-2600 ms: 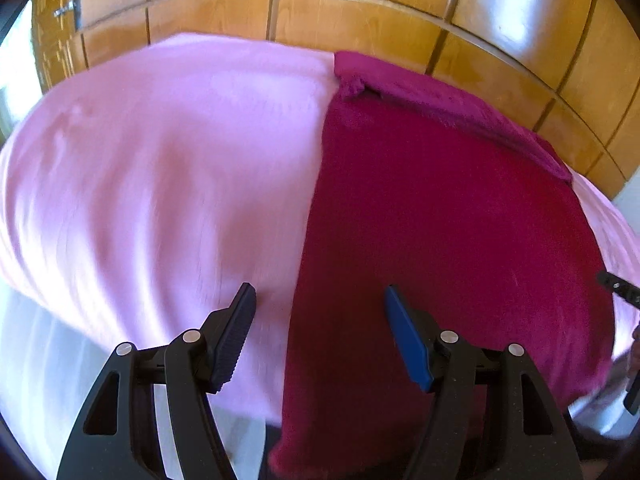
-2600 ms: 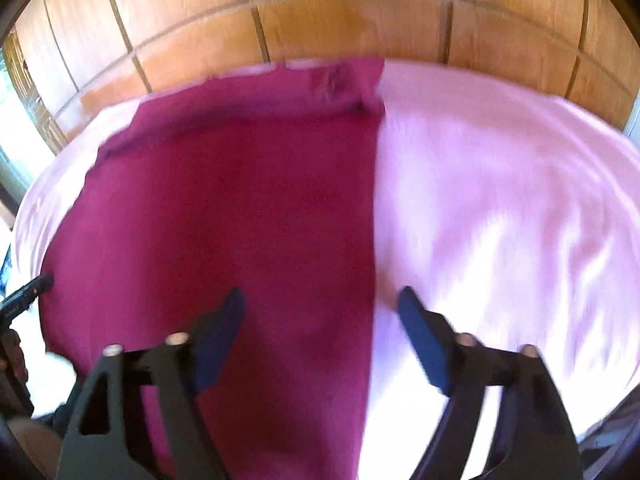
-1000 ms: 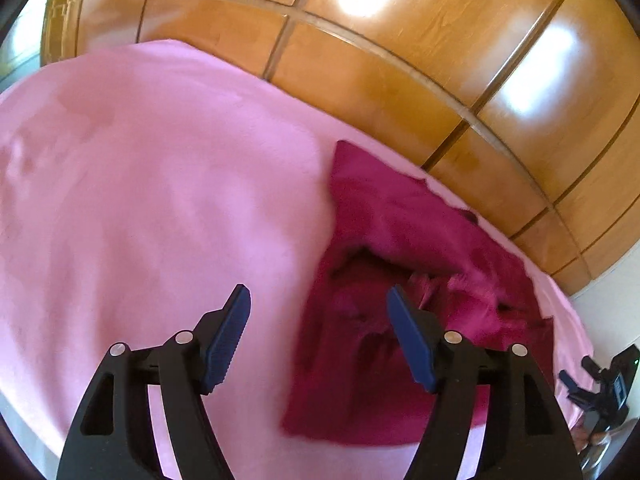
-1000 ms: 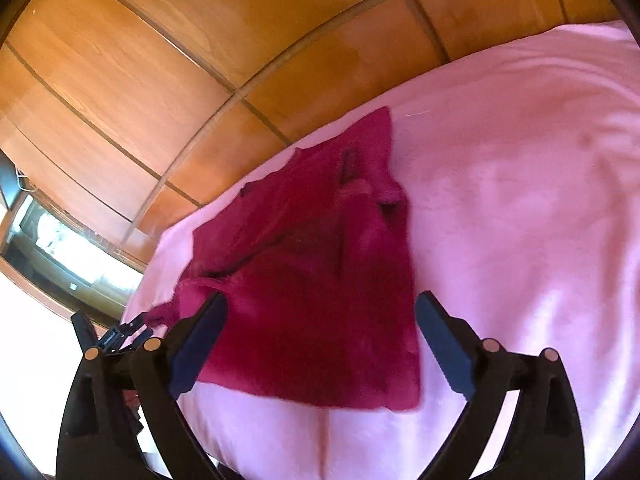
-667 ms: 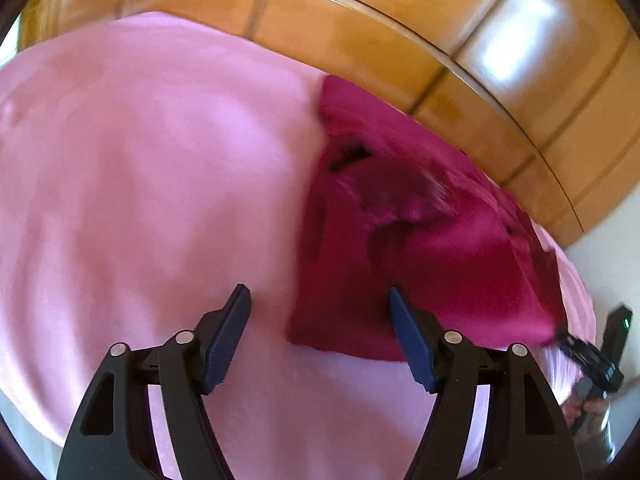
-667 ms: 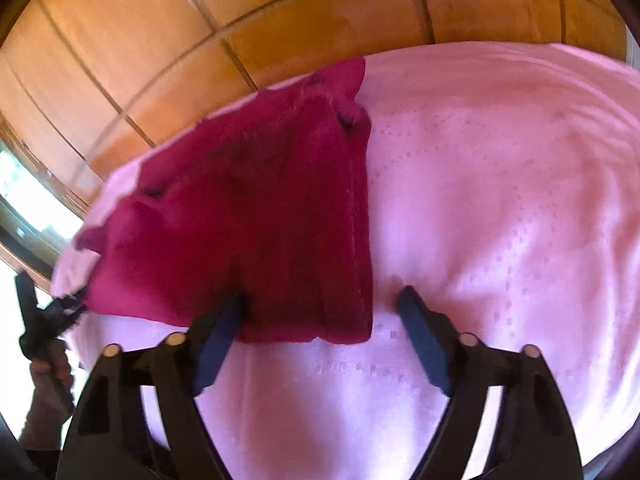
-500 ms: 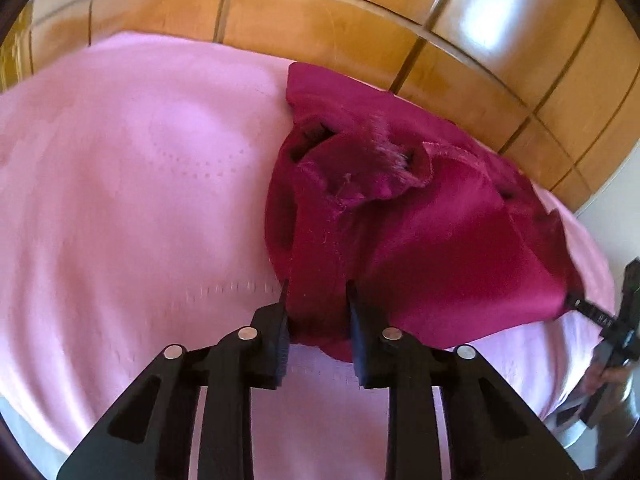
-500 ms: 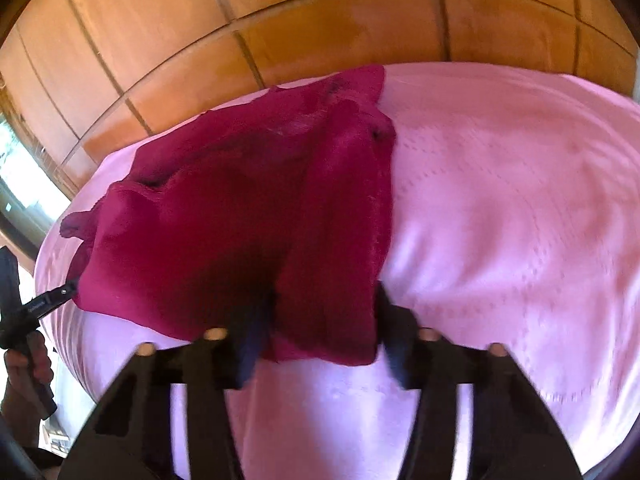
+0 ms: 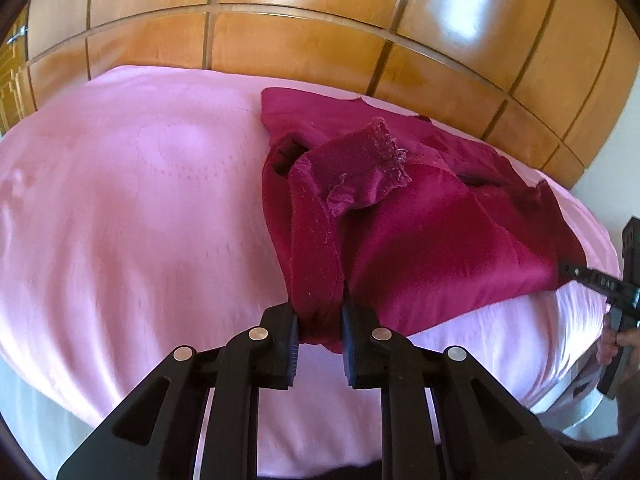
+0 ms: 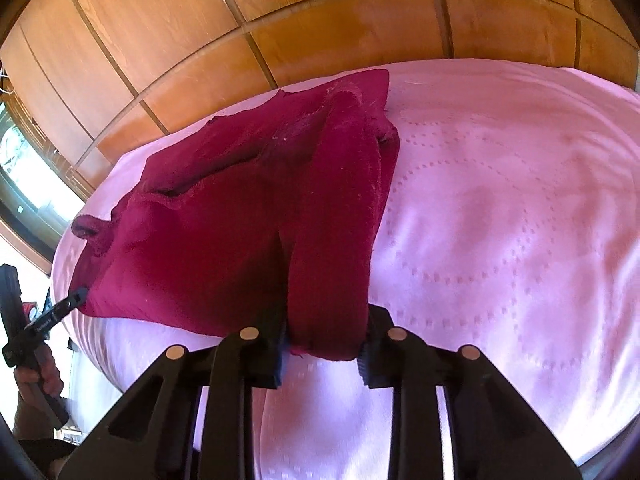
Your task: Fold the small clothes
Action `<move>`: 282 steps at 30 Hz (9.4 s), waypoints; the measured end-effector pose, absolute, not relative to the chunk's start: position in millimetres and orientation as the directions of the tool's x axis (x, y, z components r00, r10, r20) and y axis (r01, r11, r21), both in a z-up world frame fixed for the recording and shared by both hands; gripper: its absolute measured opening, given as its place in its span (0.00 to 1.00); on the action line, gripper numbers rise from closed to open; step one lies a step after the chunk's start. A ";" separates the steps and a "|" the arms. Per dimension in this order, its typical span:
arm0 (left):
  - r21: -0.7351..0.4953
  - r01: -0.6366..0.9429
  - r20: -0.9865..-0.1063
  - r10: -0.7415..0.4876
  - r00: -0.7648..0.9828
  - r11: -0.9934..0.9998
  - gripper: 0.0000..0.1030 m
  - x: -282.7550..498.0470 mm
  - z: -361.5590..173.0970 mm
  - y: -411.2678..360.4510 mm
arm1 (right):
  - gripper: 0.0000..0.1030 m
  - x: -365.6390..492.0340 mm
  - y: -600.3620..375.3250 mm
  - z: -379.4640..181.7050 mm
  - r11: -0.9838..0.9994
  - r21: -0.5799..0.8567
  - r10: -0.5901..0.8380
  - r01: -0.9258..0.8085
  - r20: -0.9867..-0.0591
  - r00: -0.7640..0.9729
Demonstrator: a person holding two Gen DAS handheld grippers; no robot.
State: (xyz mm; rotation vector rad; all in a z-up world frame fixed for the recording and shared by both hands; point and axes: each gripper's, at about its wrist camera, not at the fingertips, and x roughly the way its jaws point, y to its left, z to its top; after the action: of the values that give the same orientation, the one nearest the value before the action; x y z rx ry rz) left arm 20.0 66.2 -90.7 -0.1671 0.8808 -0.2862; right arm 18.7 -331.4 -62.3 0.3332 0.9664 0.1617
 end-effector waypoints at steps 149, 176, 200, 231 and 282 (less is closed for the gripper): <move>-0.315 0.043 -0.679 -0.257 0.688 0.948 0.55 109.6 -73.2 84.6 | 0.73 93.1 -300.1 -29.5 0.975 0.164 0.223 -0.152 -0.644 0.732; -0.181 0.283 -0.651 -0.330 0.683 0.942 0.65 39.7 -70.6 -43.6 | 0.90 34.8 -211.1 -61.9 0.976 0.016 0.173 -0.217 -0.664 0.727; -0.045 0.022 -0.645 -0.046 0.763 0.999 0.65 22.3 -63.4 30.8 | 0.94 60.4 -304.9 -39.2 0.952 0.295 0.260 -0.084 -0.631 0.731; -0.180 0.037 -0.619 -0.143 0.773 0.983 0.65 75.8 -56.2 46.5 | 0.96 153.6 -378.8 -89.3 0.898 0.423 0.258 0.117 -0.723 0.640; -0.181 0.175 -0.703 -0.251 0.665 0.968 0.67 71.7 -86.2 -27.2 | 0.27 96.7 -345.5 -37.2 0.757 0.648 0.554 -0.090 -0.561 0.615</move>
State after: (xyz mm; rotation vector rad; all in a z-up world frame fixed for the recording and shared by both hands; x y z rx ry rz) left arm 71.8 -27.2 -86.2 -0.1006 0.8087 -0.2412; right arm 96.7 -345.5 -37.2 0.6172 0.8333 0.3992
